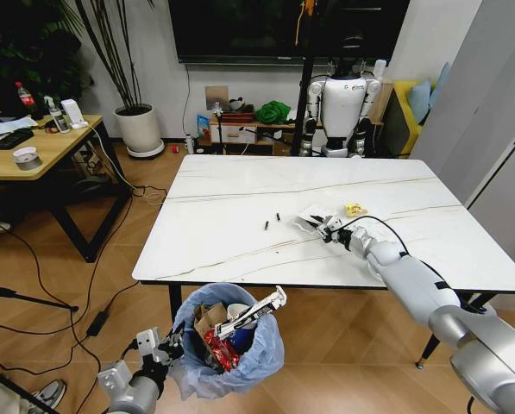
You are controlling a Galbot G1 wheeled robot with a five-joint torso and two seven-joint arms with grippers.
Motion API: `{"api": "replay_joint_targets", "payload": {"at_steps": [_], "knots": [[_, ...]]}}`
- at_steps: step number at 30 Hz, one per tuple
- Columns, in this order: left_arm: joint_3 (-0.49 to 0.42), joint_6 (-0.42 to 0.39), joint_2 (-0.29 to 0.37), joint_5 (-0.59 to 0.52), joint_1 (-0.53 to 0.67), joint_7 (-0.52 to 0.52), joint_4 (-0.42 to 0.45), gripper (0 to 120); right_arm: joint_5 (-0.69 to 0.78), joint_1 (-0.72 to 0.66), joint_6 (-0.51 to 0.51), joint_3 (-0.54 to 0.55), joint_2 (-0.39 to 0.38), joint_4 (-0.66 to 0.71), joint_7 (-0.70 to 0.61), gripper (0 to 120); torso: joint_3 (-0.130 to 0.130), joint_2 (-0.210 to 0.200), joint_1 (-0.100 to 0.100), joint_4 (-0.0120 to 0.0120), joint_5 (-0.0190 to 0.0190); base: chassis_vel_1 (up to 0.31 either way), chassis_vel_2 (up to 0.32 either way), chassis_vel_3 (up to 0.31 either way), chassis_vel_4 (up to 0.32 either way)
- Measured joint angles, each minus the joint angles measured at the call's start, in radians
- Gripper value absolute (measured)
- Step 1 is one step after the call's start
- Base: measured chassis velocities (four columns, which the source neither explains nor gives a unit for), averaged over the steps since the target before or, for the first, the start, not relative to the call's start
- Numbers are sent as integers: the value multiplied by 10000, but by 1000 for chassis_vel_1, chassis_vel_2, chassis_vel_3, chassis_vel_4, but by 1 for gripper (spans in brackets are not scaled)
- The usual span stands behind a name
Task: Pick up the trash bin and place the trash from the table into it.
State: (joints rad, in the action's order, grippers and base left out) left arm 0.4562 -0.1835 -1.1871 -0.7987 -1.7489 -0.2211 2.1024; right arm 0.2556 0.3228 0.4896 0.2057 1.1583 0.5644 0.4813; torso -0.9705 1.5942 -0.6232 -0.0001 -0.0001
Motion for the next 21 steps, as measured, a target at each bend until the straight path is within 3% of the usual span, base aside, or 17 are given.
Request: {"api": "replay_joint_targets", "payload": {"at_steps": [10,14,21], "knots": [[-16,3,-8,-1,32,0,-7,0,253,70,18,-31,-106,113,37,0,-1,0,0,3,5,0,0,0,0],[-27,3,2,-8,57,1,-8,0,705,195,-37,-7,-488,626,204,0,-1,-1,-1,4,4,0,0,0,0],[-16,11,109,-154,85,12,-14,0,2020,767,-464,83,-1898,2620,395,0,0,0,0,-2,3,0,0,0,0]]}}
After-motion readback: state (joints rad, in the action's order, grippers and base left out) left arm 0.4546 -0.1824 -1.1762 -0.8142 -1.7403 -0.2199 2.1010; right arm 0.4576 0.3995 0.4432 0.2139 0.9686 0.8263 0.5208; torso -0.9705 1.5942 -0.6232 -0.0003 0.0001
